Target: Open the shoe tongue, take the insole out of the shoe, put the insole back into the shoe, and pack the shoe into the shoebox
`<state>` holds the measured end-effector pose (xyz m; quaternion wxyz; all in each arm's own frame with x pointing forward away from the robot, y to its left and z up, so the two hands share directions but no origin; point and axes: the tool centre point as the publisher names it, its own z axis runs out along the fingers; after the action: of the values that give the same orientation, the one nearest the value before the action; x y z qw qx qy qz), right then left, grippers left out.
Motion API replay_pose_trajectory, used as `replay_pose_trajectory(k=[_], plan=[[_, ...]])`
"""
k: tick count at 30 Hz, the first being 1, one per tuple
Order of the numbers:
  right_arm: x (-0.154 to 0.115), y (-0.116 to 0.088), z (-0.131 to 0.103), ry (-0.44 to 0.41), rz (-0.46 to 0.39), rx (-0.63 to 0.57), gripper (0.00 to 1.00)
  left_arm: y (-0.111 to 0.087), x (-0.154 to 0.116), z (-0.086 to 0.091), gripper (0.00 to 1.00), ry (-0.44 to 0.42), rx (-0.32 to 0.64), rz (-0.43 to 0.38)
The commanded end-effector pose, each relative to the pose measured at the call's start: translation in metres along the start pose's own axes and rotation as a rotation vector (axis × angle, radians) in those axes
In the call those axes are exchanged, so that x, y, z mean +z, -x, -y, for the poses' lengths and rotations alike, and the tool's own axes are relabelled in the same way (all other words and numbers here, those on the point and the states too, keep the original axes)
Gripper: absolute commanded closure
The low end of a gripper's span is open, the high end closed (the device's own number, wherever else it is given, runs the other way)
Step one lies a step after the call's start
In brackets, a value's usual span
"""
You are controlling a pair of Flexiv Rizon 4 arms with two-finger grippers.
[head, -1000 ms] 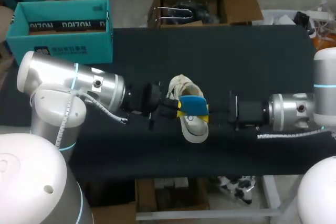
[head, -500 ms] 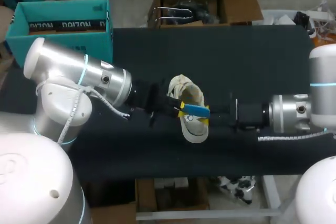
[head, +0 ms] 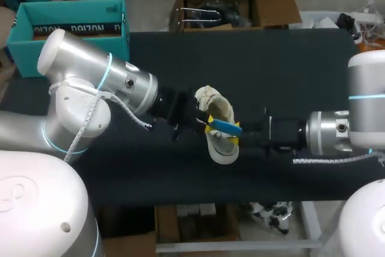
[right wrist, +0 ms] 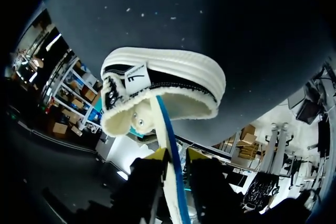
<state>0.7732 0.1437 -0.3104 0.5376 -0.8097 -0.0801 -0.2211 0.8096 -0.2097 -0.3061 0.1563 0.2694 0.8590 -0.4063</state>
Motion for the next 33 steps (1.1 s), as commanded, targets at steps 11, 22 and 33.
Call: replay_pose_trajectory(k=[11,22,33], plan=[[0.015,-0.008,-0.012,0.090,-0.028,-0.012,1.00,0.008,0.005,-0.014,1.00,0.030,0.005,-0.039],[0.026,-0.015,-0.025,0.193,-0.034,-0.007,1.00,0.013,0.011,-0.031,1.00,0.035,-0.025,-0.045],[0.026,-0.022,-0.048,0.202,-0.048,-0.010,1.00,0.012,0.017,-0.043,1.00,0.037,-0.061,-0.047]])
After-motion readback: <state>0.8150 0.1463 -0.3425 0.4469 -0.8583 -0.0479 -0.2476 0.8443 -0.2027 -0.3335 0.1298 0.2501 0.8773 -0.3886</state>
